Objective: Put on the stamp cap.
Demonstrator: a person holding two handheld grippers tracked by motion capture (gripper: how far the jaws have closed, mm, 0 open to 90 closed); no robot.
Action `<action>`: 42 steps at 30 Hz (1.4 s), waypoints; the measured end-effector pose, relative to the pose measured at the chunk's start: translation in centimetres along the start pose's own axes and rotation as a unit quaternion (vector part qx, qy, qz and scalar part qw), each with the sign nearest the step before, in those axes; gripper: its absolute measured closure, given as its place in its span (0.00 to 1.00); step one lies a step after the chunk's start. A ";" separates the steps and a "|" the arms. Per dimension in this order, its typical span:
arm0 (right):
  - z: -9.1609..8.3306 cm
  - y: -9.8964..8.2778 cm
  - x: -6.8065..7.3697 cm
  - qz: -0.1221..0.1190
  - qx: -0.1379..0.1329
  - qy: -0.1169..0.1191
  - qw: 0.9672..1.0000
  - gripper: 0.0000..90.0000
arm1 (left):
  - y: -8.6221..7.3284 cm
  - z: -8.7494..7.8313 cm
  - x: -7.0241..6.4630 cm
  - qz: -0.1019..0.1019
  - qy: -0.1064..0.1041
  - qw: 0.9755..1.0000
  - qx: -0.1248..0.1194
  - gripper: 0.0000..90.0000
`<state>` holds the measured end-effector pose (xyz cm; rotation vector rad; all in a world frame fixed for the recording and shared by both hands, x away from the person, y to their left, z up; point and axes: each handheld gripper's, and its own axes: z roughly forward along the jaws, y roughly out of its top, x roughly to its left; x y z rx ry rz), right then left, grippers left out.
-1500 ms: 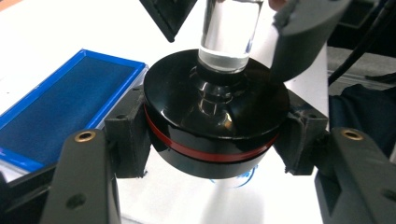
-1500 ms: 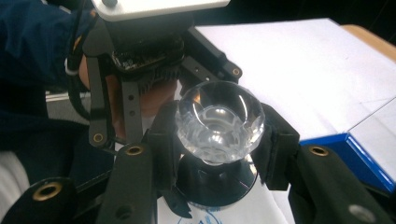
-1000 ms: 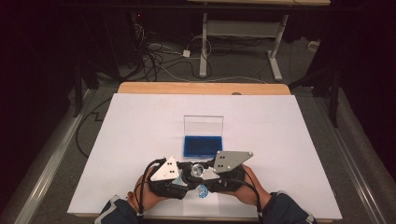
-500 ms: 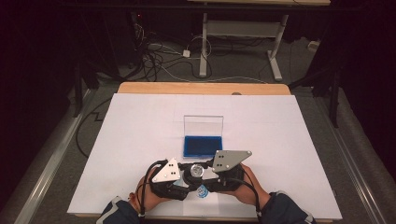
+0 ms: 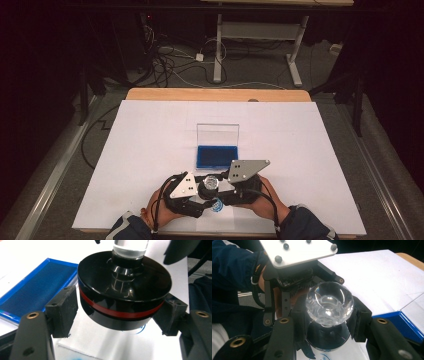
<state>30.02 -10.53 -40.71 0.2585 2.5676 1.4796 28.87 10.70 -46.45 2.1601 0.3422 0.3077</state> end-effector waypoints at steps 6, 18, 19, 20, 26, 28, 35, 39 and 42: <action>-0.1 0.0 -0.1 0.000 -0.001 -0.003 1.000 0.63 | -0.2 0.2 0.1 0.000 0.007 1.000 0.009 0.29; -1.1 0.2 -0.5 0.003 -0.004 -0.019 1.000 0.63 | -0.8 -0.2 0.7 0.009 0.022 0.999 0.023 0.28; -1.2 0.2 -0.5 0.003 -0.004 -0.020 1.000 0.63 | -0.9 -0.3 0.8 0.010 0.029 0.999 0.029 0.24; -1.3 0.3 -0.5 0.003 -0.004 -0.024 1.000 0.63 | -1.0 -0.3 0.9 0.010 0.033 0.999 0.032 0.20; -1.8 0.3 -0.8 0.005 -0.005 -0.031 1.000 0.63 | -1.6 -1.3 1.4 0.007 0.046 0.998 0.034 0.20; -2.0 0.3 -0.8 0.007 -0.006 -0.032 0.999 0.63 | -1.7 -1.6 1.6 0.003 0.049 0.998 0.035 0.20; -2.7 0.4 -1.1 0.008 -0.009 -0.042 0.999 0.63 | -2.4 -2.7 2.1 -0.004 0.063 0.997 0.040 0.20; -3.1 0.3 -1.4 0.010 -0.010 -0.048 0.999 0.63 | -2.7 -3.6 2.4 -0.016 0.075 0.997 0.030 0.20; -3.4 0.3 -1.5 0.011 -0.010 -0.052 0.999 0.63 | -2.9 -4.2 2.7 -0.020 0.086 0.996 0.029 0.20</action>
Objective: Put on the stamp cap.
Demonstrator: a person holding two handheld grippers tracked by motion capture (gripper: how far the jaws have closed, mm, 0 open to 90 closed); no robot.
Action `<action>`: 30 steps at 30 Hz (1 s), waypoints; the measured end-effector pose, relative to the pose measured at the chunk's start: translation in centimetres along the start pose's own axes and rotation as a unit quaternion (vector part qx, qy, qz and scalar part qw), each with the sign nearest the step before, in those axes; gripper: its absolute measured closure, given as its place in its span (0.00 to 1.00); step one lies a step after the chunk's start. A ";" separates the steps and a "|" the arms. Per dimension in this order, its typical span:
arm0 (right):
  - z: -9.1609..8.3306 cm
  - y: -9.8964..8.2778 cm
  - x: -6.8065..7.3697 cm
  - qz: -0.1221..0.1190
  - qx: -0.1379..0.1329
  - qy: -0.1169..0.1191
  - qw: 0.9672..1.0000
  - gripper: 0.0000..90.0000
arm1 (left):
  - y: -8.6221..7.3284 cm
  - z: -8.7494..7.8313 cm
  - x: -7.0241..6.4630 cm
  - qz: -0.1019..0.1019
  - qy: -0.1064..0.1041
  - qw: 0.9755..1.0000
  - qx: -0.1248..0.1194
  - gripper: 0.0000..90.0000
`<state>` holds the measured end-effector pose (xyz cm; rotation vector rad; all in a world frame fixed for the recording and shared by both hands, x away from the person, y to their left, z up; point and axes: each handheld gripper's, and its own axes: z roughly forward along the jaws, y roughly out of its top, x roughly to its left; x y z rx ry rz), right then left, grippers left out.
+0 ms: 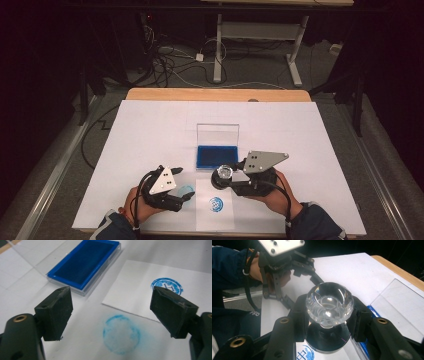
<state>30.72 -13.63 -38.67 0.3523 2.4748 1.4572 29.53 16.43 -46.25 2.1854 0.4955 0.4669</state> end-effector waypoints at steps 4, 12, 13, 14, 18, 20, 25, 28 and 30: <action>-0.4 0.0 -0.3 0.002 0.001 -0.008 1.000 0.63 | -0.5 -0.7 0.4 -0.004 0.013 1.000 0.001 0.20; -1.1 -0.2 -1.0 0.006 0.003 -0.022 1.000 0.63 | -1.8 -2.5 1.1 -0.025 0.038 0.999 -0.006 0.20; -1.2 -0.2 -1.1 0.005 0.004 -0.022 1.000 0.63 | -1.9 -2.6 1.2 -0.028 0.038 0.999 -0.007 0.20; -1.3 -0.2 -1.1 0.006 0.005 -0.024 1.000 0.63 | -2.0 -2.8 1.2 -0.029 0.040 0.999 -0.007 0.20; -1.6 -0.3 -1.4 0.007 0.007 -0.029 1.000 0.63 | -2.5 -3.1 1.2 -0.031 0.049 0.998 -0.003 0.20; -1.7 -0.3 -1.6 0.007 0.007 -0.029 1.000 0.63 | -2.6 -3.3 1.2 -0.030 0.055 0.998 0.001 0.20; -2.2 -0.4 -1.9 0.011 0.006 -0.035 0.999 0.63 | -3.2 -3.9 1.3 -0.038 0.065 0.997 -0.001 0.20; -2.4 -0.5 -2.1 0.013 0.008 -0.040 0.999 0.63 | -3.6 -4.2 1.4 -0.040 0.068 0.997 -0.004 0.20; -2.5 -0.5 -2.3 0.013 0.010 -0.044 0.999 0.63 | -3.7 -4.3 1.4 -0.040 0.070 0.997 -0.006 0.20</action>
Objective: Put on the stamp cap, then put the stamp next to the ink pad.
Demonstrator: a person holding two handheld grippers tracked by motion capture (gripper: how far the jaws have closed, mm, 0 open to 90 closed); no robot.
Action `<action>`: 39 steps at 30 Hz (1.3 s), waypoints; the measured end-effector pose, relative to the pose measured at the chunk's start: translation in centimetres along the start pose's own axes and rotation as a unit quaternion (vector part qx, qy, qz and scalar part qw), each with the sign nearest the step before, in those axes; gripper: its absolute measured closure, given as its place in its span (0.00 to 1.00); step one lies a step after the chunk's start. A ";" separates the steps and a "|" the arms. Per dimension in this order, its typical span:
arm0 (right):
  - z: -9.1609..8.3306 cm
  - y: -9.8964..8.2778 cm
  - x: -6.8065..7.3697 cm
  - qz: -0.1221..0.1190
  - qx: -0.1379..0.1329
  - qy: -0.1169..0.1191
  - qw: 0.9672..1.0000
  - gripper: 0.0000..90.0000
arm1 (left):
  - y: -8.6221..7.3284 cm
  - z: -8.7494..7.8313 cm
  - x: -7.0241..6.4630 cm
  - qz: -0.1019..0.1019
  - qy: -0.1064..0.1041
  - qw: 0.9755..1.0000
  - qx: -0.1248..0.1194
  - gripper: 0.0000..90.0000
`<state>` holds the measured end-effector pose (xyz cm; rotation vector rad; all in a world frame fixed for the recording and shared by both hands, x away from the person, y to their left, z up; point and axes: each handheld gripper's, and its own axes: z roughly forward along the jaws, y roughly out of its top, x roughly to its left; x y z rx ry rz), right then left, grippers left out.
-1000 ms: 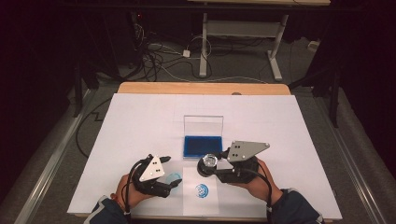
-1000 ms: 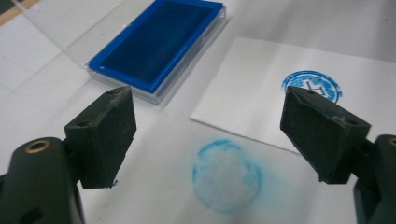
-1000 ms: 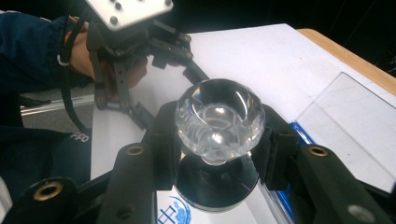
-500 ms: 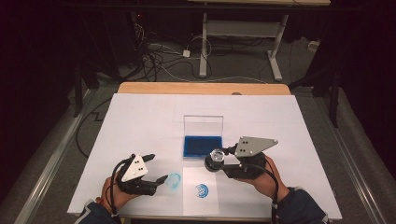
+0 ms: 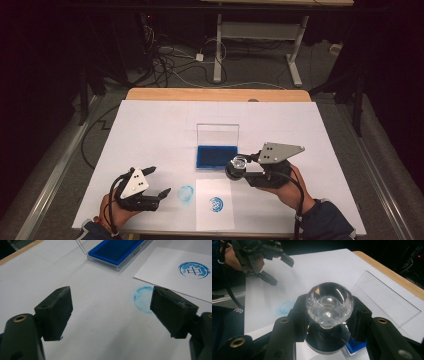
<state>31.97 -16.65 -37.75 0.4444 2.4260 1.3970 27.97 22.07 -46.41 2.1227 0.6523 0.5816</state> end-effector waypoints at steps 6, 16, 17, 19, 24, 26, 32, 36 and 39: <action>-0.4 -0.1 -0.4 0.003 0.001 -0.008 1.000 0.63 | -0.1 0.0 0.0 -0.001 0.006 1.000 0.004 0.20; -0.9 -0.5 -1.0 0.009 0.004 -0.024 1.000 0.63 | -0.6 -0.3 -0.2 0.012 0.035 0.999 0.008 0.20; -1.0 -0.5 -1.1 0.010 0.004 -0.026 1.000 0.63 | -0.7 -0.3 -0.3 0.011 0.035 0.999 0.007 0.20; -1.2 -0.6 -1.3 0.015 0.003 -0.030 0.999 0.63 | -0.8 -0.4 -0.4 0.001 0.030 1.000 0.006 0.20; -1.6 -0.9 -2.1 0.022 0.008 -0.047 0.999 0.63 | -0.9 -0.5 -0.4 0.002 0.034 0.999 0.006 0.20; -1.7 -1.0 -2.4 0.025 0.010 -0.053 0.998 0.63 | -0.9 -0.5 -0.5 0.003 0.036 0.999 0.005 0.20; -2.2 -1.3 -3.3 0.037 0.013 -0.071 0.997 0.63 | -0.9 -0.4 -0.6 0.007 0.037 0.999 0.008 0.20; -2.1 -1.5 -3.9 0.046 0.019 -0.080 0.996 0.63 | -0.9 -0.2 -0.6 0.008 0.039 0.999 0.013 0.20; -1.9 -1.7 -4.3 0.048 0.022 -0.086 0.995 0.63 | -0.9 -0.2 -0.6 0.011 0.039 0.999 0.014 0.20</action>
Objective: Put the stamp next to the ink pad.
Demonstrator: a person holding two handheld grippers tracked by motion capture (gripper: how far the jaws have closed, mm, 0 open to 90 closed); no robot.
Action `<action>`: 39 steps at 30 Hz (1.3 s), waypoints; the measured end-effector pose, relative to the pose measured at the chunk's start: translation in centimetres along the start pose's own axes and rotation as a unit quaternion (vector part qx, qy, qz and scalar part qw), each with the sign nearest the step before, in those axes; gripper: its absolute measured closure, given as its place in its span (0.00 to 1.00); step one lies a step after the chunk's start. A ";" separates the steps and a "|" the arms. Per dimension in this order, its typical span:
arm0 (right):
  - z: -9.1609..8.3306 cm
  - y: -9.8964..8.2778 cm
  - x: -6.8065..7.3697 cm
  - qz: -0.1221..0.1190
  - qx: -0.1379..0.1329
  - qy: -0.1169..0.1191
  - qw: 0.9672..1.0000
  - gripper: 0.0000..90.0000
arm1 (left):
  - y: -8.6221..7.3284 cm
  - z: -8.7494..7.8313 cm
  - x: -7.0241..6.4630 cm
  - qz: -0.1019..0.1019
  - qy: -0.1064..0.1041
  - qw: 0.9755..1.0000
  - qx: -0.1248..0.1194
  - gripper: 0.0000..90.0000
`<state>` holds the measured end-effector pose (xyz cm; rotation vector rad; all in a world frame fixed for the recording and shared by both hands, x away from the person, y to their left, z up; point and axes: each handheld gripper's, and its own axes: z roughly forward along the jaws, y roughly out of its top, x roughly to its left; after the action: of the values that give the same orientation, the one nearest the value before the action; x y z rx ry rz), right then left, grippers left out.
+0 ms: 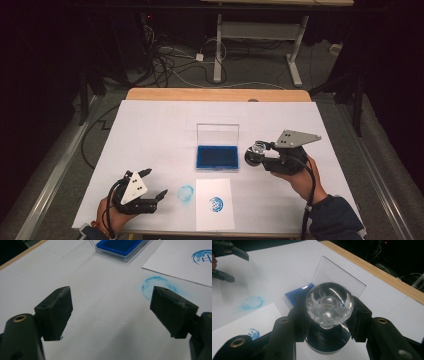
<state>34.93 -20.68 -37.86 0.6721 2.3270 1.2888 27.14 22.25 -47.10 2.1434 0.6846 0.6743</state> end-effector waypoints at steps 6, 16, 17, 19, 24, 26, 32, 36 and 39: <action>0.6 -0.3 -0.6 0.009 0.009 -0.013 1.000 0.63 | 0.0 0.0 -0.1 -0.003 -0.004 1.000 -0.001 0.20; 2.0 -0.7 -1.2 0.017 0.027 -0.023 0.999 0.63 | 0.0 -0.2 0.0 -0.002 0.000 1.000 -0.004 0.20; 2.2 -0.7 -1.3 0.018 0.028 -0.024 0.999 0.63 | 0.0 -0.1 0.1 -0.003 0.000 1.000 -0.004 0.20; 2.6 -0.7 -1.4 0.017 0.030 -0.025 0.999 0.63 | 0.0 -0.1 0.1 -0.005 -0.002 1.000 -0.004 0.20; 3.7 -1.1 -1.9 0.024 0.041 -0.029 0.998 0.63 | 0.2 -0.1 0.2 -0.004 -0.002 1.000 -0.003 0.20; 4.3 -1.4 -2.2 0.027 0.046 -0.031 0.998 0.63 | 0.2 0.0 0.3 -0.005 -0.002 1.000 -0.003 0.20; 5.4 -1.9 -2.7 0.033 0.064 -0.034 0.997 0.63 | 0.2 0.1 0.2 -0.003 -0.004 1.000 -0.003 0.20; 6.1 -2.4 -3.0 0.040 0.071 -0.035 0.996 0.63 | 0.2 0.1 0.2 -0.001 -0.005 1.000 -0.002 0.20; 6.5 -2.7 -3.0 0.041 0.077 -0.033 0.996 0.63 | 0.2 0.1 0.2 0.000 -0.005 1.000 -0.001 0.20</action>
<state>40.35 -19.26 -43.09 0.8557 2.3838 1.1099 27.45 22.21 -46.95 2.1431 0.6791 0.6639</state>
